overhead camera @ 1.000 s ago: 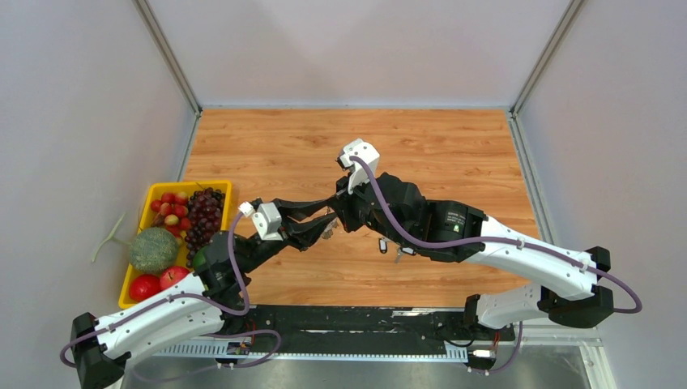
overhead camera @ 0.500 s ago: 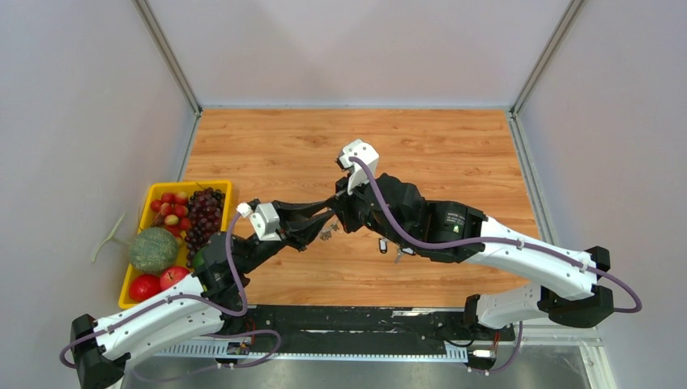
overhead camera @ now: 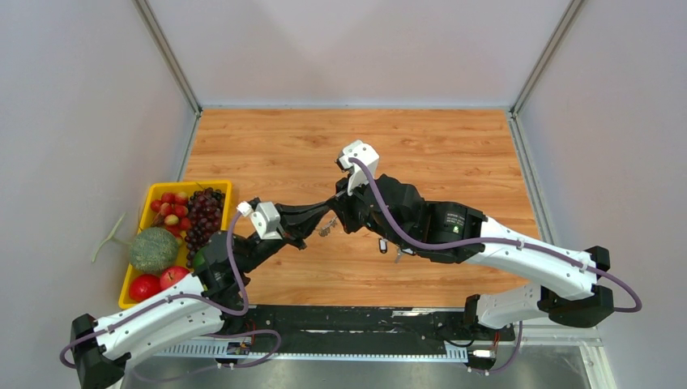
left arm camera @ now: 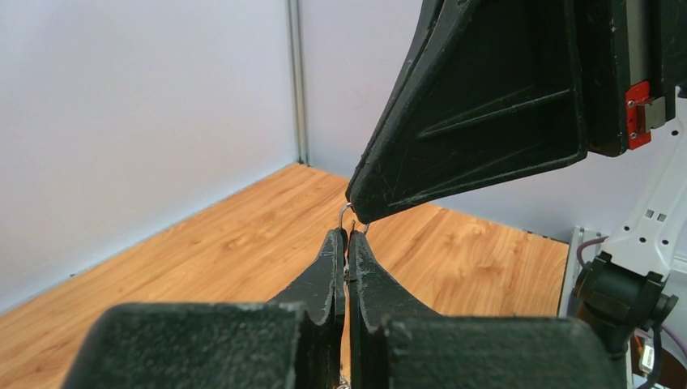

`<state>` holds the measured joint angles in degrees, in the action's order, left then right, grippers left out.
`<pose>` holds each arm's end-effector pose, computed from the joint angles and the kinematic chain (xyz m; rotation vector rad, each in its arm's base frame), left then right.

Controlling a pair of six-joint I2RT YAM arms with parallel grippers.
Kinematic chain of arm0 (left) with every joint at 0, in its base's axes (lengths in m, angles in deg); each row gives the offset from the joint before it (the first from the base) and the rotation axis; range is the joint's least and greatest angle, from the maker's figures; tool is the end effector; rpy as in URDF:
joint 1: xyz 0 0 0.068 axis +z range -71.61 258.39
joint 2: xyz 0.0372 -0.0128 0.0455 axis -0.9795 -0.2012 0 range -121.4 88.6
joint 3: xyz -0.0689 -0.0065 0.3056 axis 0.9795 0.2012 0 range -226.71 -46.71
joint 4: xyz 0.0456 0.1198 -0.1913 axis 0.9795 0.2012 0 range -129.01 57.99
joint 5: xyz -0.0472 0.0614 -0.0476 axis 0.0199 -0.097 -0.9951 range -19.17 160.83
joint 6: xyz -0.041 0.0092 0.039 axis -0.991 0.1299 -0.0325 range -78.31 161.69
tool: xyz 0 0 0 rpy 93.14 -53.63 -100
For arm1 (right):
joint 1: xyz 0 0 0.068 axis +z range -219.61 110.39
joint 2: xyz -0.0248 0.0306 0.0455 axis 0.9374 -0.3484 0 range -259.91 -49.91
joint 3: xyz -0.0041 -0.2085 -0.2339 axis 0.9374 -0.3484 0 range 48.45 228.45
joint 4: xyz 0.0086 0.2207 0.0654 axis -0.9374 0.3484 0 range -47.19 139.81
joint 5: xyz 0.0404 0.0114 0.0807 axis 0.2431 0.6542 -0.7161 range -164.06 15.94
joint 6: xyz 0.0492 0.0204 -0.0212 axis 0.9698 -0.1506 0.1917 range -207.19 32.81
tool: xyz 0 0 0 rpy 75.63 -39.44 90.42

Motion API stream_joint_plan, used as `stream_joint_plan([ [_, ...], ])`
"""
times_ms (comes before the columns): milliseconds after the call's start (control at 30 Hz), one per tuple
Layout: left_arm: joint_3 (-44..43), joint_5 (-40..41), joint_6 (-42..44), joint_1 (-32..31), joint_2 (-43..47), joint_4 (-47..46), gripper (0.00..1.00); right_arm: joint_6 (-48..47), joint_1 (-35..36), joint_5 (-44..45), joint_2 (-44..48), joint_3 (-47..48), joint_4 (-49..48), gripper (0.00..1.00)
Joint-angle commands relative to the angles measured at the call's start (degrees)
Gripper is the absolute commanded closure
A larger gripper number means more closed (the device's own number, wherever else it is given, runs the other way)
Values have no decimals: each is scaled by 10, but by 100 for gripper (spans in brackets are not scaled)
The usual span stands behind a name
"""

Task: Put the keys on the keyring

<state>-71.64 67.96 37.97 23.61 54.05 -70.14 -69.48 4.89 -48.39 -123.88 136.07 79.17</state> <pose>0.0521 -0.0774 0.3525 0.5785 1.1048 -0.9220 0.0781 0.2160 0.4729 -0.6693 1.8622 0.6292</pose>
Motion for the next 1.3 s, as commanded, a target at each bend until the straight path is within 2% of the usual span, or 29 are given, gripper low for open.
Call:
stream_joint_plan([
  [0,-26,-9,5,0,-11,12,100,1,7,13,2,30,-32,100],
  [267,-35,-15,1,0,-17,23,99,1,10,14,-3,36,-33,100],
  [667,-33,-6,-4,0,-19,25,64,-2,17,19,-7,45,-32,100],
  [1267,-19,12,-7,0,20,18,59,-2,19,38,-2,33,-32,100],
])
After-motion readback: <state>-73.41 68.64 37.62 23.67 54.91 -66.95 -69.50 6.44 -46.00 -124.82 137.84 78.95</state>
